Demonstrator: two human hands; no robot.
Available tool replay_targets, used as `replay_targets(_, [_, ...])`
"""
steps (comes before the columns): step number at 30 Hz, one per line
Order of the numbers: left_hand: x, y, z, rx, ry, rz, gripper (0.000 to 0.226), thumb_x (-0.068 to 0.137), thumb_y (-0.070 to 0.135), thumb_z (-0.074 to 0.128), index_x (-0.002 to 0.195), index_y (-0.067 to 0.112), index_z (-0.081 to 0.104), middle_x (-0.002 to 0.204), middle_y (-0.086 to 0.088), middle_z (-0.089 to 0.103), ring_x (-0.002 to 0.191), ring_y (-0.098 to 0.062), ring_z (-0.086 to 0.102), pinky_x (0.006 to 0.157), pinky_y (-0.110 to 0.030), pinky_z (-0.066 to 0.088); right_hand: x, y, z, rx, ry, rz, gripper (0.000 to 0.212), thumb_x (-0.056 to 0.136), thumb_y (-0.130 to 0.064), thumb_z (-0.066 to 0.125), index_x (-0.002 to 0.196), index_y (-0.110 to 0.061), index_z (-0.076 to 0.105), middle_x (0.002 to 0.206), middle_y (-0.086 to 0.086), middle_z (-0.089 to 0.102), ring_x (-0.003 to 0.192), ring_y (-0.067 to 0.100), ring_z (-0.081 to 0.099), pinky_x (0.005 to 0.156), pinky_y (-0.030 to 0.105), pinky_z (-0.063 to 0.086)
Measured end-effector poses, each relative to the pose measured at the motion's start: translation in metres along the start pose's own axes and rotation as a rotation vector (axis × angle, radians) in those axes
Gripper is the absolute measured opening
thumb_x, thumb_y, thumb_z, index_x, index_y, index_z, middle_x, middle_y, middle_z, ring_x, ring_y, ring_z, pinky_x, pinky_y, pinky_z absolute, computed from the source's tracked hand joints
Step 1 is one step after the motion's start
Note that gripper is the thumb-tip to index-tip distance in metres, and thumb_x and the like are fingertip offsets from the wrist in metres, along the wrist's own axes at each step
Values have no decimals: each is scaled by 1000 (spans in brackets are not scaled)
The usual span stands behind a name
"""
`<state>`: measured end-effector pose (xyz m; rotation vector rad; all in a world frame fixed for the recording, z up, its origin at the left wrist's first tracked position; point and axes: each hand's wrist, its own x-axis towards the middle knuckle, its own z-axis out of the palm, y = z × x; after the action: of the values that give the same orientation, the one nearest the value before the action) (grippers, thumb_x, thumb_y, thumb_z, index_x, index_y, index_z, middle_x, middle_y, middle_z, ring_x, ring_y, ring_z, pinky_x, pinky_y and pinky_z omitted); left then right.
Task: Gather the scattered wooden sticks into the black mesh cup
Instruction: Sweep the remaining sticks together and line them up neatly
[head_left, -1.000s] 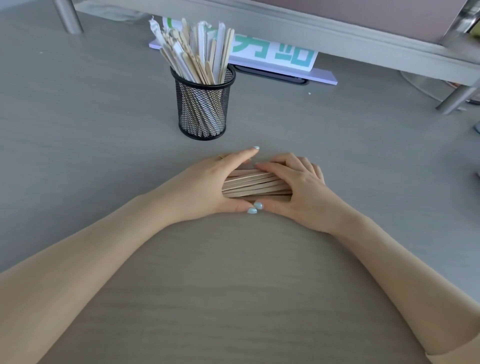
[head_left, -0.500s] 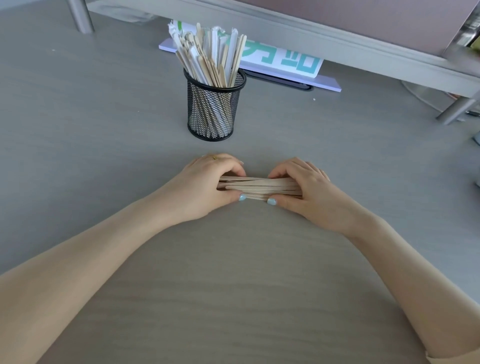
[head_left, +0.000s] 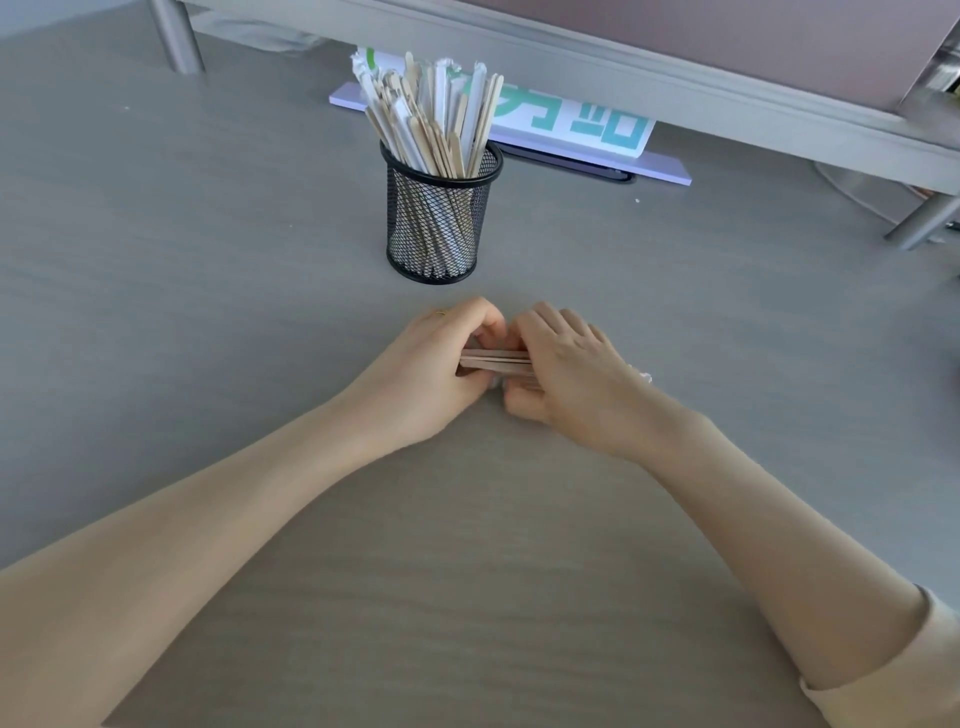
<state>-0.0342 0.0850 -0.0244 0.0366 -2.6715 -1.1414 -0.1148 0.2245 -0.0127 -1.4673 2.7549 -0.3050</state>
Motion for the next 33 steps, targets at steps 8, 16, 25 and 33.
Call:
replay_targets(8, [3,-11,-13,-19,40,-82,50,82,11,59,126,27,42,121,13,44,119,-6,38,81,-12,31,3,5,-1,-38,55,29,44,86,-53,46,108,-15,45,107,0,60,96,22,57,66,29,30])
replay_targets(16, [5,-14,-14,-80,79,-69,44,84,12,55,124,29,43,126,15,46,122,0,39,86,-2,27,4,3,1,-97,58,-24,40,90,-43,44,106,-7,44,107,8,54,97,29,54,67,35,35])
replay_targets(25, [6,-17,-19,-152,211,-68,31,88,25,57,118,27,48,118,13,55,114,-4,48,90,-15,32,13,9,-3,-41,56,-16,22,93,-33,43,84,-15,35,98,14,54,94,32,50,66,33,30])
replay_targets(33, [13,-26,-30,-206,426,-155,21,89,17,52,110,20,54,110,10,56,100,-5,54,83,-12,39,15,28,-14,83,333,208,29,90,-39,48,81,-15,36,73,19,58,70,42,51,58,37,31])
